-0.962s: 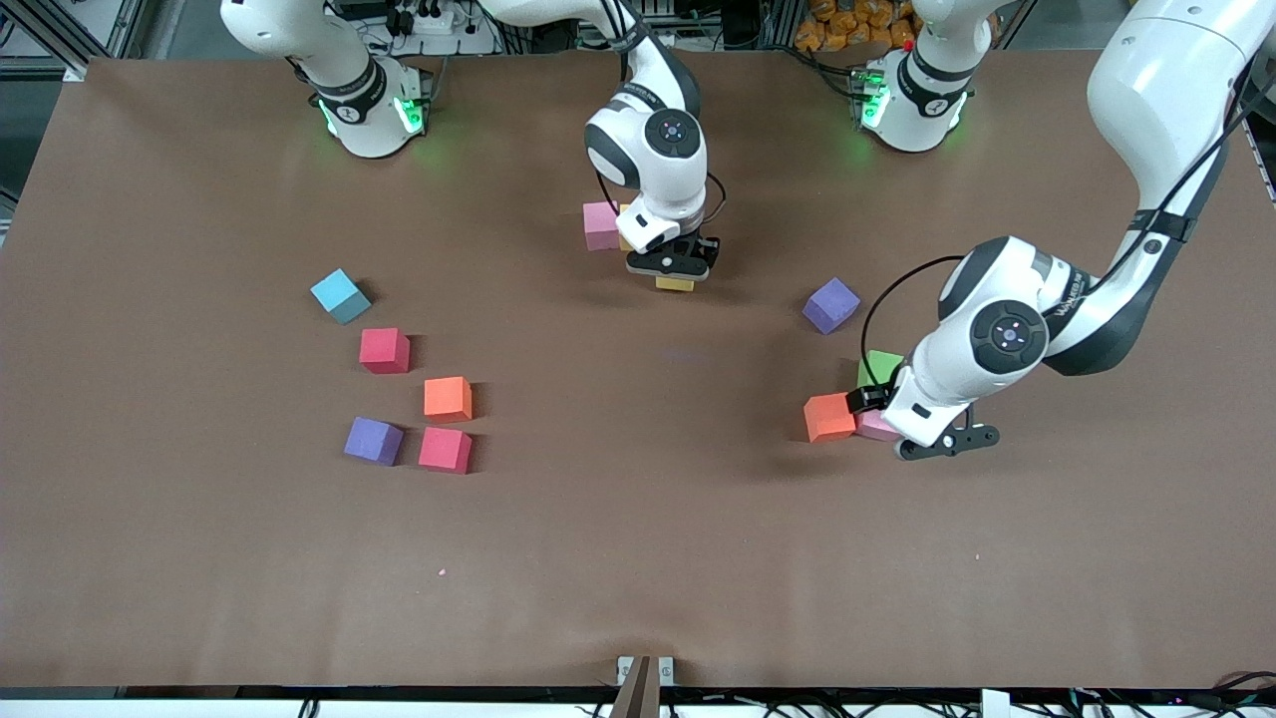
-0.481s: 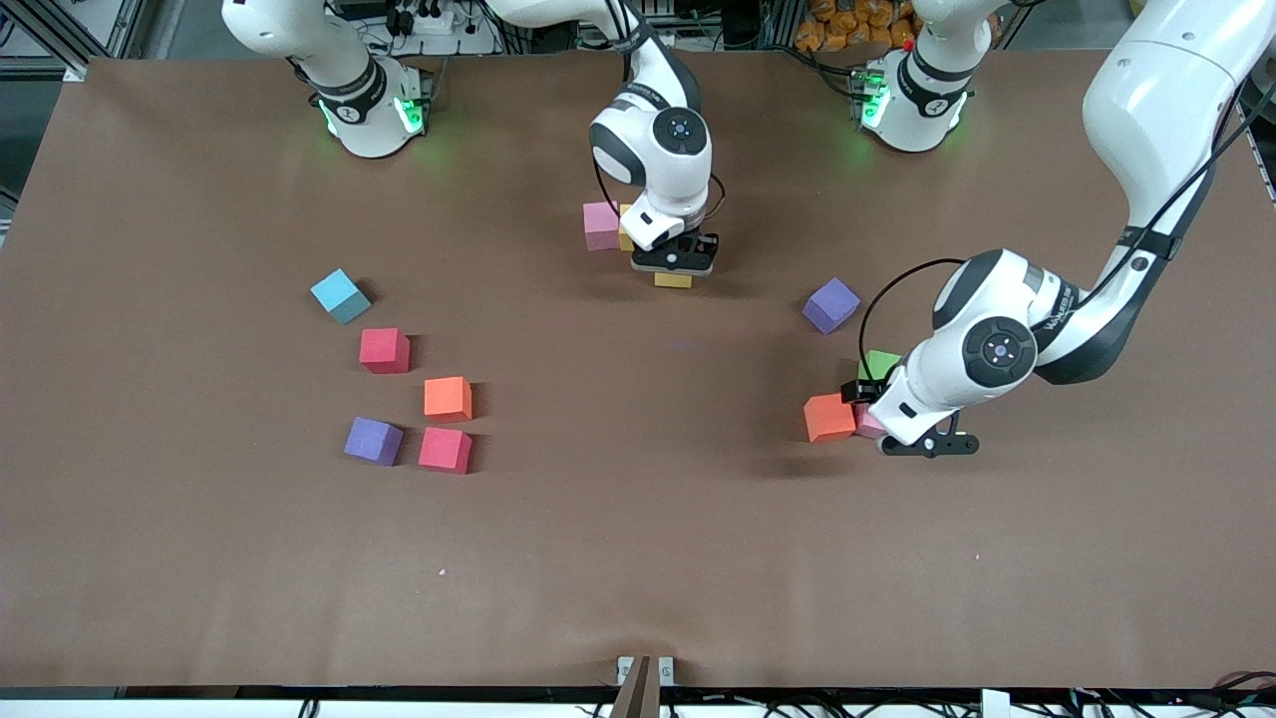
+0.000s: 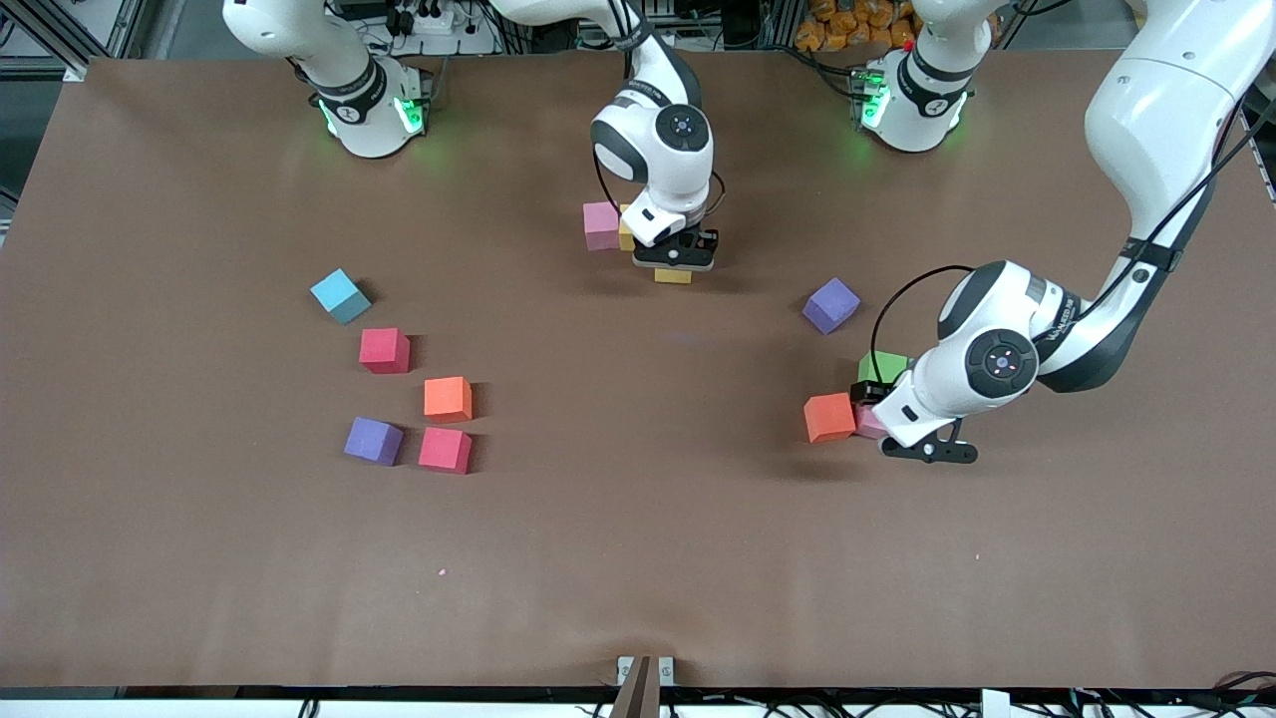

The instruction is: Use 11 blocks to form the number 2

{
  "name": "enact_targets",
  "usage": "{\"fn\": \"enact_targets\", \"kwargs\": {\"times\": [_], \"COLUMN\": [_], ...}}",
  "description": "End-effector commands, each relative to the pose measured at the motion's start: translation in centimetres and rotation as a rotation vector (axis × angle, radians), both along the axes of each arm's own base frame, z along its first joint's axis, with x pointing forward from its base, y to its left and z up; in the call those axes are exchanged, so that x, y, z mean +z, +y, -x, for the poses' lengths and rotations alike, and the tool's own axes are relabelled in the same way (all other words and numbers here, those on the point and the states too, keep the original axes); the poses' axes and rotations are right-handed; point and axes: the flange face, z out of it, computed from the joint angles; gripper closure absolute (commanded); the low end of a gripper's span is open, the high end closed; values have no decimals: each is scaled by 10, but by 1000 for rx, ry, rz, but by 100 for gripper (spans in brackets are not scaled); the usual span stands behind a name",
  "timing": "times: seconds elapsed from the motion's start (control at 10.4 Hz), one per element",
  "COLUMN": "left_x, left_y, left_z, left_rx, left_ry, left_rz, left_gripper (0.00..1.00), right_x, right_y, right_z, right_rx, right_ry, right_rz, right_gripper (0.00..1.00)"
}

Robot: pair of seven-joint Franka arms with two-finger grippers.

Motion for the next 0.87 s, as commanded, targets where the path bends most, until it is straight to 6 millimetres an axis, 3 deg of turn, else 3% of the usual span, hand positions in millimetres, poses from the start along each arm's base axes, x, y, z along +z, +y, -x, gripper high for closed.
{"fn": "enact_targets", "kwargs": {"times": [0.0, 0.1, 0.19, 0.48, 0.67, 0.77], "left_x": [-12, -16, -20, -33, -39, -41], "left_y": [-3, -3, -4, 2, 3, 4], "left_z": [-2, -2, -3, -5, -6, -6], "left_rx": [-41, -39, -41, -52, -46, -42], "left_ry": [-19, -20, -21, -30, -32, -32], "left_rz": [8, 18, 22, 11, 19, 20], "left_gripper": [0, 0, 0, 0, 0, 11], "right_x": [-7, -7, -7, 3, 23, 37], "right_y": [-2, -2, -2, 0, -1, -5], "right_z": [11, 11, 10, 7, 0, -7], "right_rx": [23, 23, 13, -11, -25, -37], "right_ry": [-2, -2, -3, -3, -4, -1], "right_rz": [22, 22, 22, 10, -8, -13], "right_gripper": [51, 39, 0, 0, 0, 0]}}
